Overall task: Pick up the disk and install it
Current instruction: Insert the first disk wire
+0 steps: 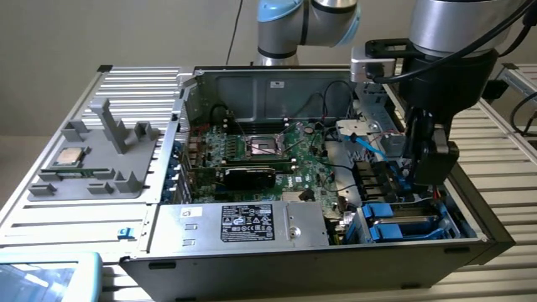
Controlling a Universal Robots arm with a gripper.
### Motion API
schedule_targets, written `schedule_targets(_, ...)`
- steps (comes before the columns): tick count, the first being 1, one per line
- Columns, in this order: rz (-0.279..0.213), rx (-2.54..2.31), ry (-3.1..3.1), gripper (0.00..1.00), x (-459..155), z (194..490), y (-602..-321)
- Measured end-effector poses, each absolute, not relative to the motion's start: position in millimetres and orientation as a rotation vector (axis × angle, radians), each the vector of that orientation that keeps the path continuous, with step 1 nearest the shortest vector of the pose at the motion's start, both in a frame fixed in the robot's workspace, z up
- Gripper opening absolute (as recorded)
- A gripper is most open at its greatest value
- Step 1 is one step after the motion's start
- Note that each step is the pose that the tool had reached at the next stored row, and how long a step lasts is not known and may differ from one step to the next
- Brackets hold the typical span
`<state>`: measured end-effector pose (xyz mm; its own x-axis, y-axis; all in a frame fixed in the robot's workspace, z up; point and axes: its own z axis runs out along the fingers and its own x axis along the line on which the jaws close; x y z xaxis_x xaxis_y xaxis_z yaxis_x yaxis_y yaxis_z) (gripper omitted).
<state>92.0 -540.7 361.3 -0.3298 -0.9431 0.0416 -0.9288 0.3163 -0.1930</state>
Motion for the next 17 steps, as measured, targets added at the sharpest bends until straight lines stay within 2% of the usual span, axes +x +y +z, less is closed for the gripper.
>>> schedule_targets(10,-0.294,-1.763,2.474,0.67,94.4,383.7,-540.9)
schedule_targets(17,-0.287,-1.76,2.472,0.67,94.4,392.3,-548.9)
